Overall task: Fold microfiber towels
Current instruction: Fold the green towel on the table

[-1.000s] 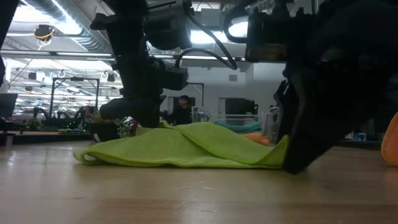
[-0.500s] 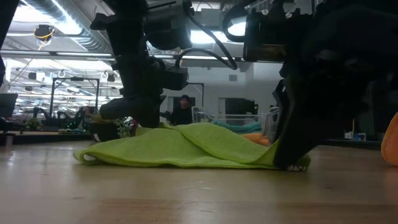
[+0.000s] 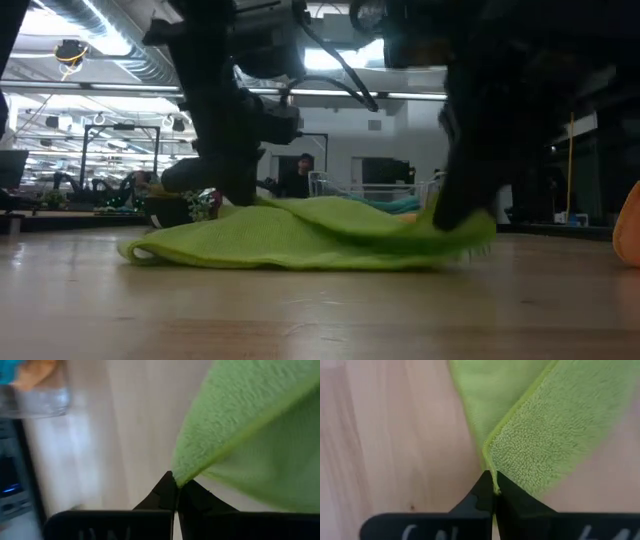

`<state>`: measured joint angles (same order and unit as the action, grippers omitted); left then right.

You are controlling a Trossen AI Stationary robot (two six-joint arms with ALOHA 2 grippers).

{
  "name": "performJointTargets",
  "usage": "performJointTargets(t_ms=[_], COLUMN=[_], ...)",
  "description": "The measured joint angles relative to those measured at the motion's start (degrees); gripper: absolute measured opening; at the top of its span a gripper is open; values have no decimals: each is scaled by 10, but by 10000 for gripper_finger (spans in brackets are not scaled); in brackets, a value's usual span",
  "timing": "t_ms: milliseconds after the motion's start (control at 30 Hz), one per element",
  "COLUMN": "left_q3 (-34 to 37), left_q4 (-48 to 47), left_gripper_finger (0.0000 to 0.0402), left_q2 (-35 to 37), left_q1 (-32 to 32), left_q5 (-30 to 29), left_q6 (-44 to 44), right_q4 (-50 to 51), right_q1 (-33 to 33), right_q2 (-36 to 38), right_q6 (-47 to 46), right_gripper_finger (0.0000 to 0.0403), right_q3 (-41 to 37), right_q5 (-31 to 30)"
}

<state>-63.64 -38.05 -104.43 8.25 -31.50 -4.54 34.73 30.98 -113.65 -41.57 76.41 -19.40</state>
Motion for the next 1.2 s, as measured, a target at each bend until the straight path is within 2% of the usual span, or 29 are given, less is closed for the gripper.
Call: performJointTargets(t_ms=[100, 233, 400, 533, 667, 767, 933, 1000, 1100, 1133, 1167, 1200], left_q3=[-8, -51, -158, -281, -364, -407, -438, -439, -438, -437, -437, -437], left_q4=[-46, -165, -365, -519, -506, -519, -517, -512, -499, -490, -482, -481], left_gripper_finger=[0, 0, 0, 0, 0, 0, 0, 0, 0, 0, 0, 0], left_q2=[13, 42, 79, 98, 141, 162, 192, 195, 189, 185, 180, 176], left_q1=[12, 31, 61, 85, 109, 125, 179, 202, 243, 254, 264, 269], left_q5=[-35, -78, -129, -134, -91, -60, 47, 89, 138, 138, 126, 104], left_q6=[10, 56, 118, 186, 194, 245, 322, 359, 398, 394, 380, 368], right_q4=[98, 247, 410, 515, 550, 547, 548, 528, 499, 495, 495, 500], right_q1=[1, 5, 5, 5, 6, 7, 20, 30, 38, 41, 42, 43], right_q2=[0, 0, 0, 0, 2, 3, 4, 6, 6, 4, 2, 2], right_q6=[-2, 0, 4, 14, 42, 75, 81, 91, 107, 121, 131, 133], right_gripper_finger=[4, 3, 2, 2, 2, 1, 1, 1, 1, 1, 1, 1], right_q3=[58, 143, 246, 341, 432, 497, 570, 586, 582, 576, 570, 565], right_q5=[-36, -118, -239, -321, -363, -353, -271, -224, -120, -109, -126, -167])
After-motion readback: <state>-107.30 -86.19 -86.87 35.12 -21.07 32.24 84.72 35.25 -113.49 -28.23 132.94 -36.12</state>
